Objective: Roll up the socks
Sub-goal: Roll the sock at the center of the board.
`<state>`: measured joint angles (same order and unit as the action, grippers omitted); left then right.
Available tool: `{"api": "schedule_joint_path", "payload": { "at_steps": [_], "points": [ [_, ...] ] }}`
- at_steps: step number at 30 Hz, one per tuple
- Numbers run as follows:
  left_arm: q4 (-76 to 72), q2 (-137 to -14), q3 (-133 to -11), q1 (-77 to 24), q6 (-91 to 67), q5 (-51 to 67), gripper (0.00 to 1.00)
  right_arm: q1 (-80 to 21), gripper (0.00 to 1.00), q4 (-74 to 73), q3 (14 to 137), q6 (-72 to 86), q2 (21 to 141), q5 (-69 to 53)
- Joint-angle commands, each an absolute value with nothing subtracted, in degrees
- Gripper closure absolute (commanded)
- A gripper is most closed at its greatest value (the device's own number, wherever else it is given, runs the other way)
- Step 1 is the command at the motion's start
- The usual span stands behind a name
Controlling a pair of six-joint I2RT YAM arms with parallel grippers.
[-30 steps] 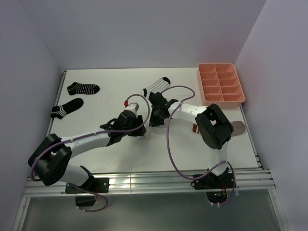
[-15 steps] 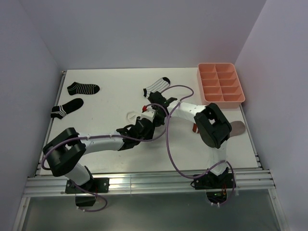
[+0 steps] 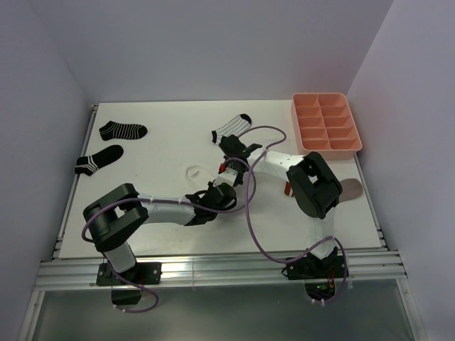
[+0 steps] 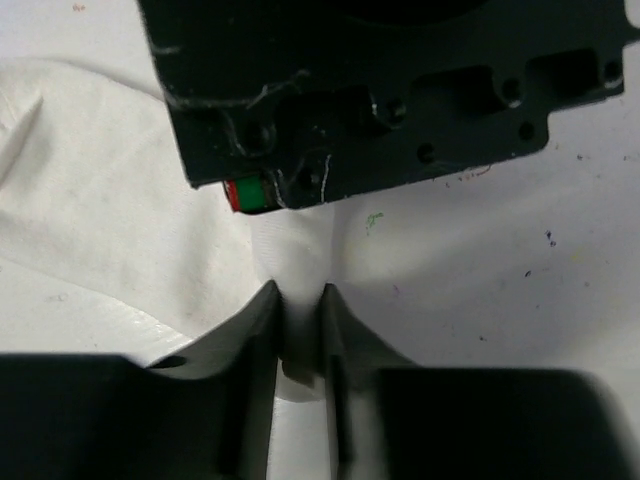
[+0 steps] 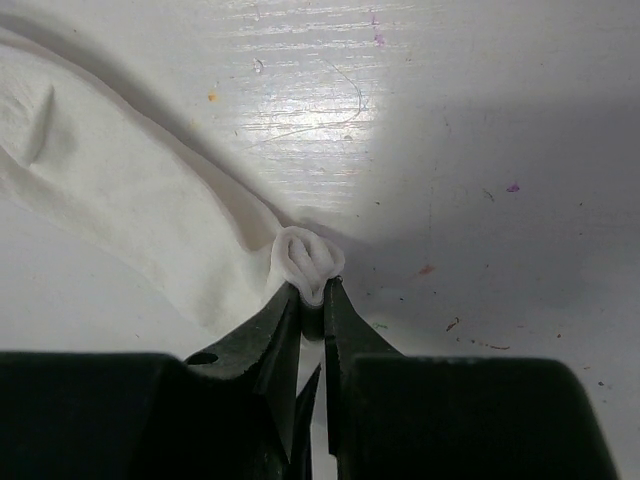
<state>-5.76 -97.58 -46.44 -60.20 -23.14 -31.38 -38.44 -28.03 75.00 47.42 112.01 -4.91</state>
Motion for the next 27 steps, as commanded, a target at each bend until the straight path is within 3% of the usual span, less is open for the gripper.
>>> {"api": "schedule_joint_path", "payload": {
  "at_steps": [1, 4, 9, 17, 20, 24, 27],
  "points": [
    [-5.0, -99.1, -48.3, -60.9, -22.9, -32.4, 0.87, -38.7, 1.0, -30.3, 74.8, 46.6, 114.5, -4.5],
    [-4.7, -98.6, -47.9, -60.8, -23.6, -31.6, 0.99, -38.6, 1.0, -28.6, 73.6, 46.8, 113.8, -5.4],
    [-3.8, -96.7, -46.7, -59.2, -26.9, -25.7, 0.99, -38.4, 1.0, -20.2, 69.2, 47.7, 110.1, -8.5],
    [-6.2, -91.1, -40.4, -46.2, -37.0, -2.3, 0.99, -36.7, 0.93, -8.9, 60.3, 51.1, 101.4, -8.1],
    [-7.4, -89.7, -38.2, -41.8, -40.9, 4.1, 0.99, -35.6, 0.86, -4.4, 56.4, 52.8, 97.9, -7.8],
    [-10.4, -89.9, -35.6, -37.0, -45.4, 11.5, 0.99, -35.0, 0.63, 2.5, 51.3, 54.1, 93.3, -8.3],
    [-11.7, -91.8, -35.2, -34.5, -47.7, 16.7, 0.99, -35.0, 0.52, 6.6, 47.1, 55.0, 91.3, -8.3]
  ]
}}
